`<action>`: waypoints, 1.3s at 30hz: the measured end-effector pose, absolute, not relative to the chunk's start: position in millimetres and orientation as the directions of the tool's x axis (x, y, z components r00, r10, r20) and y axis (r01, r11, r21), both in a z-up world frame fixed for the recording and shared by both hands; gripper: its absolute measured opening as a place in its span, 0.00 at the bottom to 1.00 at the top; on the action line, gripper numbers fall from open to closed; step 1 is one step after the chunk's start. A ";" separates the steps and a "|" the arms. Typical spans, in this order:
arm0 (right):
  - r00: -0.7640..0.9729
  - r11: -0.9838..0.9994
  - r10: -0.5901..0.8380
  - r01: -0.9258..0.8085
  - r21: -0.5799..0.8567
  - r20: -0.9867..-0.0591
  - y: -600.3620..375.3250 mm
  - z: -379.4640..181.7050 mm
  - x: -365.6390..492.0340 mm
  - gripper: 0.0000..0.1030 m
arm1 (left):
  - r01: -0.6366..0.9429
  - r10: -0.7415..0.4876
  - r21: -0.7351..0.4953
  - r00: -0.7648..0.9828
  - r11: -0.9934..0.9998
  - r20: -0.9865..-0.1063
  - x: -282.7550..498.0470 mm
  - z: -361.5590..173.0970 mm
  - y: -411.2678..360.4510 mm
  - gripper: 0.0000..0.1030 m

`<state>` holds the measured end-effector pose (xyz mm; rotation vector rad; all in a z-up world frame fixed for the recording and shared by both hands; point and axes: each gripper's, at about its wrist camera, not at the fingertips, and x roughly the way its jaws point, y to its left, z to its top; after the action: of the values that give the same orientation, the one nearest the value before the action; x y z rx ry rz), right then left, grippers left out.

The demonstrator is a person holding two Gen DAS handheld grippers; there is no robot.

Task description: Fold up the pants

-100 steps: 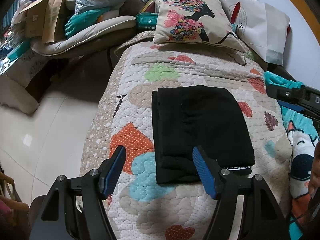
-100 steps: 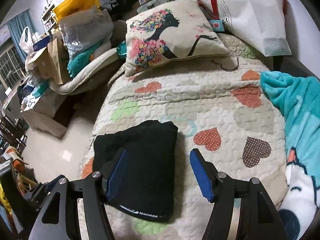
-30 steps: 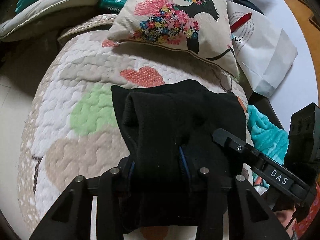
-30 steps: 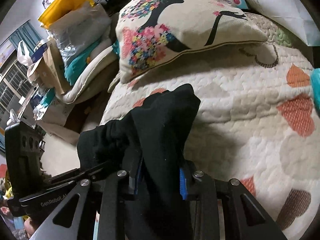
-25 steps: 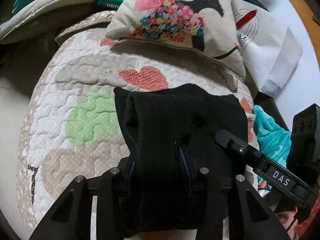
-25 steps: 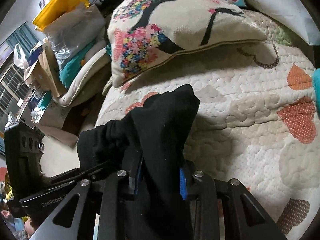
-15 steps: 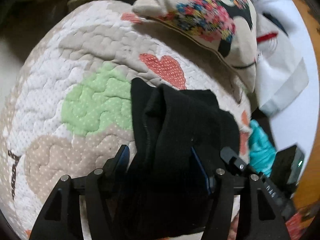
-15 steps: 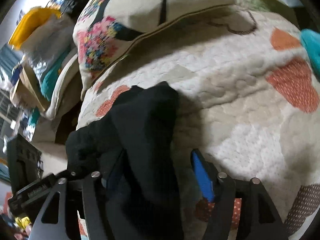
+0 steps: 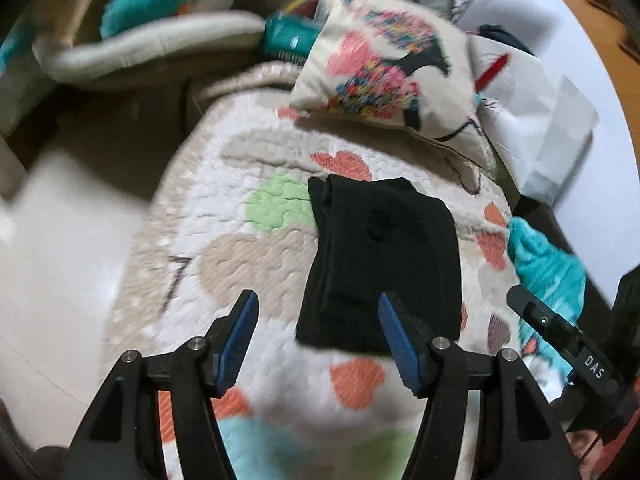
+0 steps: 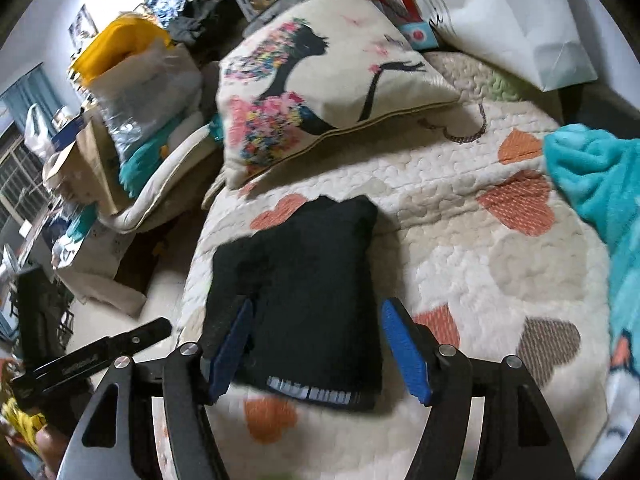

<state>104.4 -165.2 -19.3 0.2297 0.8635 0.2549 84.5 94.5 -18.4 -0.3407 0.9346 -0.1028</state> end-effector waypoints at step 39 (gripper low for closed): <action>0.745 0.978 0.206 -0.130 0.165 -0.634 -151.8 -24.9 -29.2 0.77 | -0.074 0.070 0.012 0.863 0.997 -0.501 -67.9 62.8 34.4 0.91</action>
<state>-29.2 -151.8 -24.9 0.1133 0.7066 0.1843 -67.9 34.4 62.8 -0.0080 0.5247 0.0752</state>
